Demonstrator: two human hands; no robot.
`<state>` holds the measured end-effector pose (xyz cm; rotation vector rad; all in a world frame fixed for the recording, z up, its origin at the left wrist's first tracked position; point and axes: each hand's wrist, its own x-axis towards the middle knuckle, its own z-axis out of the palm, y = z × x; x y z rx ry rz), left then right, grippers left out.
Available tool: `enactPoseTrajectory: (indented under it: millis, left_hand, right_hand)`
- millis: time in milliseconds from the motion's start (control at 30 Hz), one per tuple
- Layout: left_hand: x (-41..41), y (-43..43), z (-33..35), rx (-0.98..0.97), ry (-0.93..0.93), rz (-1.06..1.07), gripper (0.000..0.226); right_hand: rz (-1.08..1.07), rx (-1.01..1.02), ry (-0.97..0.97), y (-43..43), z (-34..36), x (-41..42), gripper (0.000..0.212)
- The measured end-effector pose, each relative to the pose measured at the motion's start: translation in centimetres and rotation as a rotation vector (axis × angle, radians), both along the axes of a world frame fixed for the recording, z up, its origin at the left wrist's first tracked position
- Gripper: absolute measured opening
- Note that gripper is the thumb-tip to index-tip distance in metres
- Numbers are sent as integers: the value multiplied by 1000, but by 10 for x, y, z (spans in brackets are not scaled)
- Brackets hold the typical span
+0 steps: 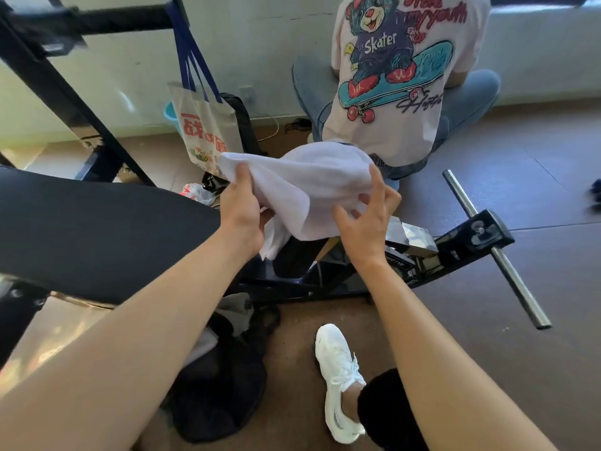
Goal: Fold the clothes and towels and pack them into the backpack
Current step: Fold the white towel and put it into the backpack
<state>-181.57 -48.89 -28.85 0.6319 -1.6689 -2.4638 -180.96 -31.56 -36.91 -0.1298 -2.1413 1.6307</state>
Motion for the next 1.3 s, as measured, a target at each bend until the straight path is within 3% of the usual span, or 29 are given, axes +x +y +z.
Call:
enactPoseTrajectory:
  millis: [167,333,400,500,567,600,800,1000,1133,1300]
  left_hand:
    - [14,-23,-4,51,-96,73,44]
    - [23,-45,-13,-19,-104,-4,36]
    - [25,-50,-20,-218,-98,-65,40]
    - [28,-62,-28,-733,-154,-158,51]
    - [32,-74,-31,-1035,-224,-127,45]
    - [35,-80,-33,-1097,-256,-102,40]
    - [51,-95,-38,-992,-298,-53,22]
    - [95,-99,-29,-960,-183,-15,38]
    - [129,-126,-42,-1007,-366,-202,24]
    - [145,-137,-61,-916,-450,-244,33]
  right_hand:
    - [17,127,-90,3,-5,-11,81]
    - [106,148,-189,2,-9,-16,82]
    - [114,157,-218,2,-9,-16,84]
    - [125,119,-230,2,-7,-15,83]
    - [130,78,-243,3,-5,-15,82]
    - [129,63,-247,2,-4,-15,81]
    - [66,35,-235,-4,-1,-13,79]
    - [78,81,-254,-5,-7,-13,80]
    - [64,57,-253,-7,-9,-13,81]
    - [29,81,-292,-16,-7,-11,86]
